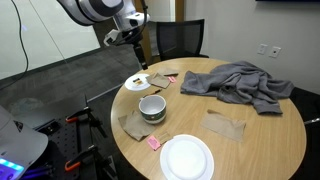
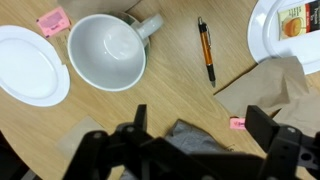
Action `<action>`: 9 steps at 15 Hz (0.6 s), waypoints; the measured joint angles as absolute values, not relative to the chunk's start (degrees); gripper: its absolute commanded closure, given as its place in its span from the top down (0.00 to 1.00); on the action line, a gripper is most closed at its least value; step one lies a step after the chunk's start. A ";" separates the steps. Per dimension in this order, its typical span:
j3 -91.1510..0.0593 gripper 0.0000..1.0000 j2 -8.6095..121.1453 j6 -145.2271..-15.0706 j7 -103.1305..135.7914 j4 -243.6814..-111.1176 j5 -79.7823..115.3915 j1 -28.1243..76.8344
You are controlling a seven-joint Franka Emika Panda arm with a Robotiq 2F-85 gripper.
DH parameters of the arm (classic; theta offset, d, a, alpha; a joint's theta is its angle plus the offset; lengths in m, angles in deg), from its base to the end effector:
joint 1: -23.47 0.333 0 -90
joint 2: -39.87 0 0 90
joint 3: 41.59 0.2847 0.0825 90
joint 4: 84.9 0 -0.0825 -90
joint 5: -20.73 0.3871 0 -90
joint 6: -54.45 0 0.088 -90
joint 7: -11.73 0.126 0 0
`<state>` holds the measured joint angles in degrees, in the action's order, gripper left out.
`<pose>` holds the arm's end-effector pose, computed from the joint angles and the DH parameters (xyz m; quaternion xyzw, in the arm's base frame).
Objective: Move the pen to the left and the mug forward, then pick the pen and put it in the mug
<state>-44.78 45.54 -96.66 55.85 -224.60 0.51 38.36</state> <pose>0.4861 0.1059 0.2194 0.9856 -0.1308 0.0878 0.0611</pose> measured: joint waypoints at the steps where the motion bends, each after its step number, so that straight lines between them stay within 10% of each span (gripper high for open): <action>1: -44.53 1.00 44.66 -96.62 57.65 -225.65 0.56 37.90; 9: -43.04 1.00 39.21 -95.36 65.02 -232.50 2.41 32.31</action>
